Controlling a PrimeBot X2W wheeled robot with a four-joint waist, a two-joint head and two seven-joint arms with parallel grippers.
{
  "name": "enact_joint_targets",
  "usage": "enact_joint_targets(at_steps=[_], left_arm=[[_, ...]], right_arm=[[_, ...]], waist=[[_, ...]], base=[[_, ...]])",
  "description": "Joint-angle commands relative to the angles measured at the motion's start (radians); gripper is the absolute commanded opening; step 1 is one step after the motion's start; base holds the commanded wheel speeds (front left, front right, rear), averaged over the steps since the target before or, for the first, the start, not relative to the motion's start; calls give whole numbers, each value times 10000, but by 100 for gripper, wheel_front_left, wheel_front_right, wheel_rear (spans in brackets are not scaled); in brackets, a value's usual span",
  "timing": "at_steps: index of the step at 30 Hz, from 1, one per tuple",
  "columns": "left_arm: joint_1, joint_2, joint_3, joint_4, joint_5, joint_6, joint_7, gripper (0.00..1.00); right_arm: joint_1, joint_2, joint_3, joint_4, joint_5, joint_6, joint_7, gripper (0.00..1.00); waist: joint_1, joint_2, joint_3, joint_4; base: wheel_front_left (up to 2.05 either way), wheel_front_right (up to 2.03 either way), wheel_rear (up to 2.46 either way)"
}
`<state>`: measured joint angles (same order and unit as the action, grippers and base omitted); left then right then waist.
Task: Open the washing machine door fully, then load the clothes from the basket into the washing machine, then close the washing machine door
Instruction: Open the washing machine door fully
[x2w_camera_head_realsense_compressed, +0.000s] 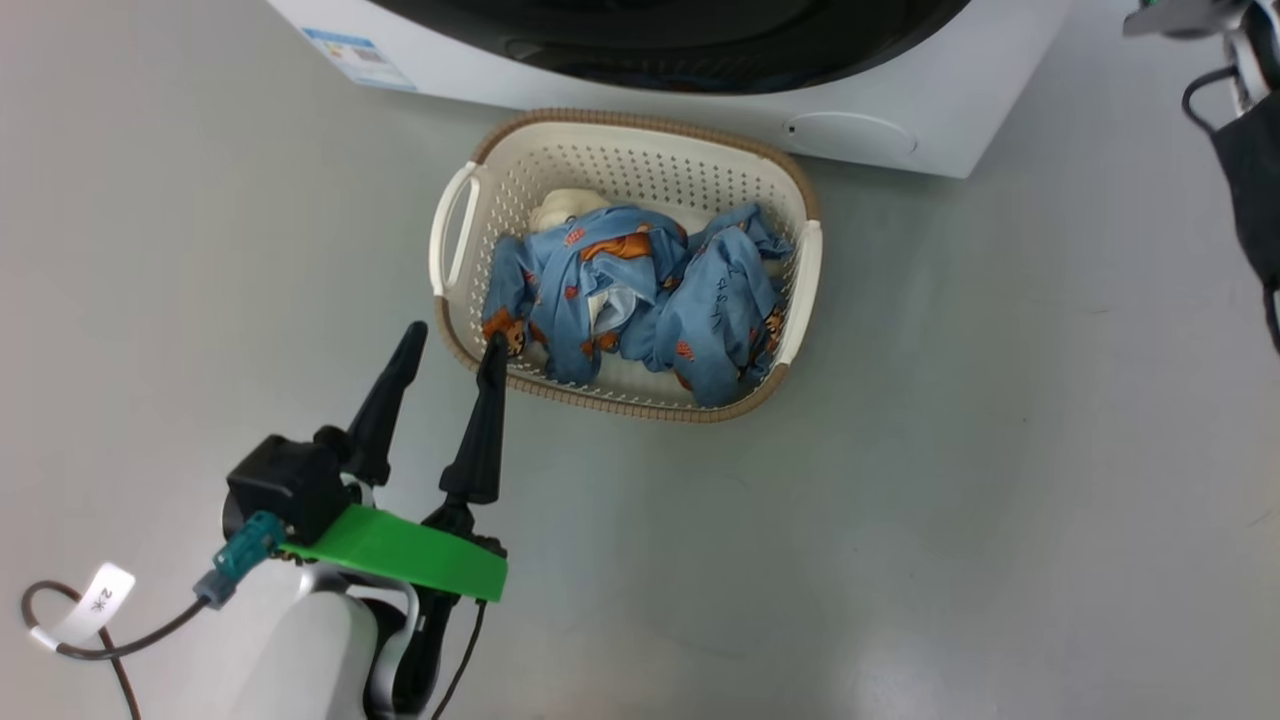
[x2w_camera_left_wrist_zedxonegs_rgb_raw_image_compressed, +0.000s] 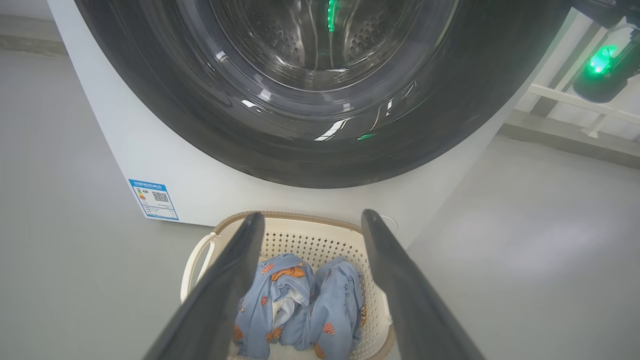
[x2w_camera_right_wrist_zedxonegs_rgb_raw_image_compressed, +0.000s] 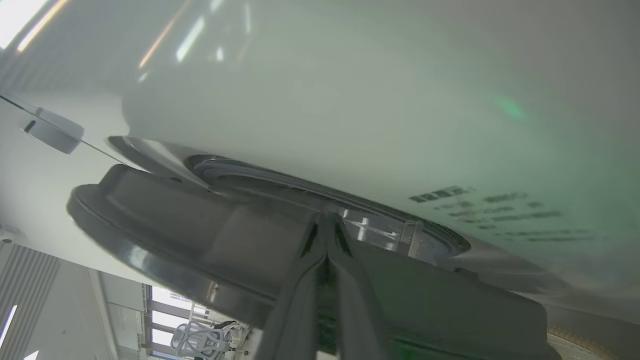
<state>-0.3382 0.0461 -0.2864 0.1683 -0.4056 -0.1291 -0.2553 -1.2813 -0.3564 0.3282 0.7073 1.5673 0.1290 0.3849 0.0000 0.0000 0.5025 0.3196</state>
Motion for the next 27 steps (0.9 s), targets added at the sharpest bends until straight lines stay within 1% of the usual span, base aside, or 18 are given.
enact_joint_targets(at_steps=[1, 7, 12, 18, 27], left_arm=[[-182, 180, 270, -273, -91, -16, -65, 100], [-326, 132, 197, -268, -142, -16, -65, 100], [-352, 106, 185, -257, -128, -16, -65, 100], [-250, 91, 287, -184, -83, -16, -65, 100], [68, 164, 498, -111, 34, -16, -65, 100]], right_arm=[[-192, 135, 112, -199, -89, 17, 66, 0], [-445, 156, 308, 4, -187, 17, 313, 0], [-323, 219, 465, -66, -112, 17, 652, 0], [237, 271, 712, -344, -21, 17, 1079, 0], [1270, 438, 1040, -1089, 103, 17, 1513, 0]], waist=[[0, 0, 150, 125], [0, 0, 250, 245], [0, 0, 177, 255], [0, 0, -122, 158], [0, 0, -687, -171]], base=[[0, 0, 0], [0, 0, 0], [0, 0, 0], [0, 0, 0], [0, 0, 0]])
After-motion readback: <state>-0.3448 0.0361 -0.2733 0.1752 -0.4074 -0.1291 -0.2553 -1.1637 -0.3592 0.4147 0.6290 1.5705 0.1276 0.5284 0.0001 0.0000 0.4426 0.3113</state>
